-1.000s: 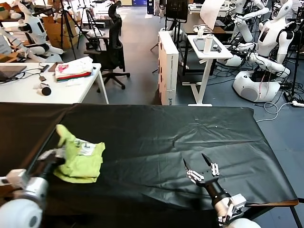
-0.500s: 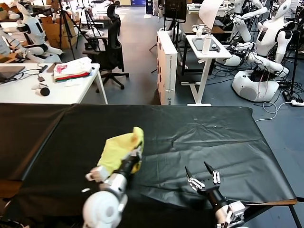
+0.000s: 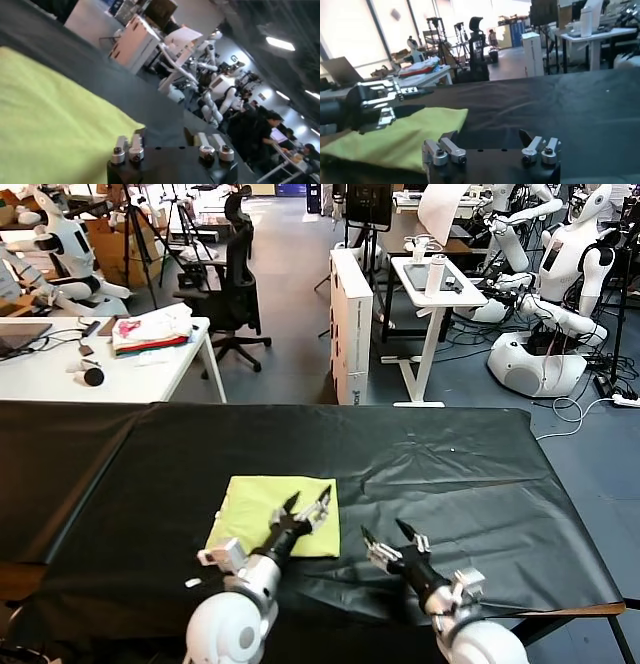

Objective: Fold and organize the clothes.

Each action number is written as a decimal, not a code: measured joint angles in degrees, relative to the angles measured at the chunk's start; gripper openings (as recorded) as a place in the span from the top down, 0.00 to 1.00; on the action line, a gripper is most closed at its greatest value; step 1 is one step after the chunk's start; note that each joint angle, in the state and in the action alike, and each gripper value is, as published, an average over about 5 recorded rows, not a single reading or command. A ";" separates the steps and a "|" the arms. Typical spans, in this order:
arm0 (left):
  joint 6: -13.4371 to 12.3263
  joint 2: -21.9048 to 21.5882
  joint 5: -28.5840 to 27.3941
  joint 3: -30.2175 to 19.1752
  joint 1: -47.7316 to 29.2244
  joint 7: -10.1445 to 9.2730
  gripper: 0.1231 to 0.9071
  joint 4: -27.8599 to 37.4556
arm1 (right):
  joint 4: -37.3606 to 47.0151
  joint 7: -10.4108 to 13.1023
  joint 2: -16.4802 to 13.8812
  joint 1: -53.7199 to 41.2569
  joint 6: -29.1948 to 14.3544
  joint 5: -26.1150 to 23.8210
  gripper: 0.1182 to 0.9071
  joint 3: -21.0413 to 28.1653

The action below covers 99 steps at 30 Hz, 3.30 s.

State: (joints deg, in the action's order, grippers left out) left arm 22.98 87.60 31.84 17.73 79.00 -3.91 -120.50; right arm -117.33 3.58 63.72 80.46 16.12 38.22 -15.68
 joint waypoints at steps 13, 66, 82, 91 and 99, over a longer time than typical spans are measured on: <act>-2.28 -7.38 -1.33 7.10 2.60 0.04 0.00 -4.01 | 9.67 3.32 4.51 -13.02 6.27 5.52 0.07 9.36; -10.16 -19.94 -5.21 13.63 9.05 -5.74 0.00 -3.66 | 0.50 0.99 -7.11 8.94 -24.75 -15.60 0.00 -13.75; -11.50 -31.65 4.06 21.78 28.69 -10.66 0.00 -9.94 | -10.93 5.15 -3.76 34.95 -16.78 -19.49 0.00 -23.42; -12.27 -30.08 4.68 23.74 35.71 -11.52 0.00 -12.44 | -13.01 5.65 -3.70 37.18 -13.68 -19.25 0.00 -21.78; -12.62 -28.56 4.72 24.20 38.76 -11.47 0.00 -12.68 | -13.65 6.39 -3.34 37.53 -13.10 -19.16 0.00 -20.68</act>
State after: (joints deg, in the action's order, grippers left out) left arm 10.36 59.04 36.56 41.93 117.76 -15.39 -133.18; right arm -130.98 9.97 60.39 117.99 3.02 19.06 -36.36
